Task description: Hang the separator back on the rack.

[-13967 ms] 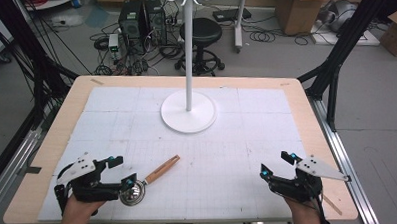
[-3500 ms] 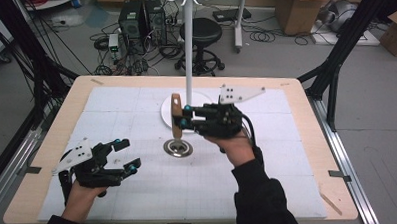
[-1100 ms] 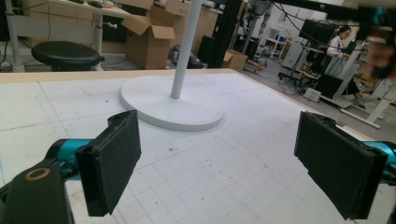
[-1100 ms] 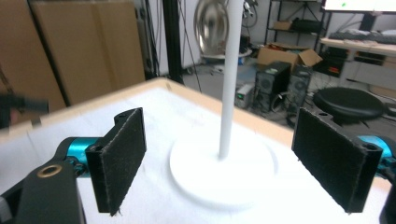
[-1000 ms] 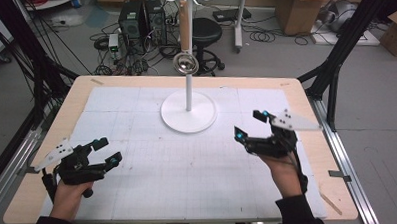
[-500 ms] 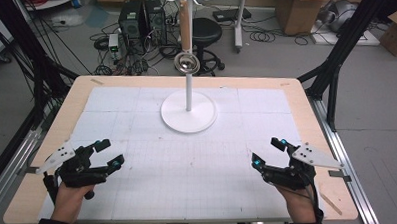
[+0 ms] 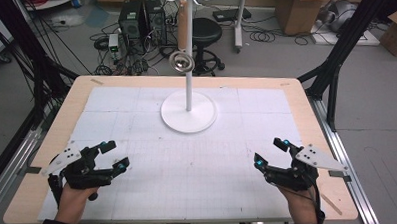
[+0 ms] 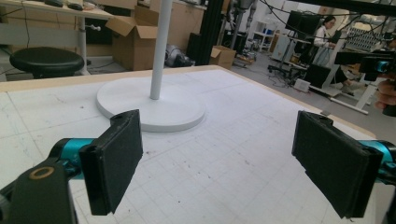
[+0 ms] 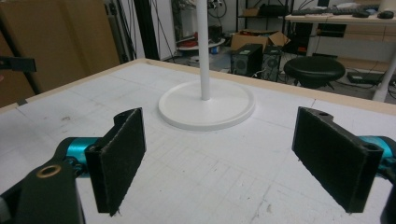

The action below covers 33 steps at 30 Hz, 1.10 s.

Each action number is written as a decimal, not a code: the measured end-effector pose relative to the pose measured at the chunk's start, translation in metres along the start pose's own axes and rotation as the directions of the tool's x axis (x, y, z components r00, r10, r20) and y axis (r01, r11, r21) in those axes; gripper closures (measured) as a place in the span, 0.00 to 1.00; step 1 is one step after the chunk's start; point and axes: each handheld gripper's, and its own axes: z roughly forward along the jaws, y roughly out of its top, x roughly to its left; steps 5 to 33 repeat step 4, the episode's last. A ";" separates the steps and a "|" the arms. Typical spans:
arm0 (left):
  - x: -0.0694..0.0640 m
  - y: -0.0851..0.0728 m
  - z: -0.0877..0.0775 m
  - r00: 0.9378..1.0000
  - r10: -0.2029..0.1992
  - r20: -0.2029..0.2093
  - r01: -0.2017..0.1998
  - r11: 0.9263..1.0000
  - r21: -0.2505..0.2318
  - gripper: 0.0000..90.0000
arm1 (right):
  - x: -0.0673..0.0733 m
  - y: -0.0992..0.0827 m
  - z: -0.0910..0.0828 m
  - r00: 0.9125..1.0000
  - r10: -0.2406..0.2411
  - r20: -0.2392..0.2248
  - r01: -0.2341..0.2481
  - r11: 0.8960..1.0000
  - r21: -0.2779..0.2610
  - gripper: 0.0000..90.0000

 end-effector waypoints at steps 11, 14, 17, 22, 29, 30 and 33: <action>0.001 0.000 0.000 1.000 0.002 -0.003 -0.002 1.000 0.004 0.19 | 0.000 0.000 0.000 1.000 0.009 -0.003 -0.009 1.000 -0.005 0.18; 0.001 0.000 0.000 1.000 0.002 -0.003 -0.002 1.000 0.004 0.19 | 0.000 0.000 0.000 1.000 0.009 -0.003 -0.009 1.000 -0.005 0.18; 0.001 0.000 0.000 1.000 0.002 -0.003 -0.002 1.000 0.004 0.19 | 0.000 0.000 0.000 1.000 0.009 -0.003 -0.009 1.000 -0.005 0.18; 0.001 0.000 0.000 1.000 0.002 -0.003 -0.002 1.000 0.004 0.19 | 0.000 0.000 0.000 1.000 0.009 -0.003 -0.009 1.000 -0.005 0.18; 0.001 0.000 0.000 1.000 0.002 -0.003 -0.002 1.000 0.004 0.19 | 0.000 0.000 0.000 1.000 0.009 -0.003 -0.009 1.000 -0.005 0.18; 0.001 0.000 0.000 1.000 0.002 -0.003 -0.002 1.000 0.004 0.19 | 0.000 0.000 0.000 1.000 0.009 -0.003 -0.009 1.000 -0.005 0.18; 0.001 0.000 0.000 1.000 0.002 -0.003 -0.002 1.000 0.004 0.19 | 0.000 0.000 0.000 1.000 0.009 -0.003 -0.009 1.000 -0.005 0.18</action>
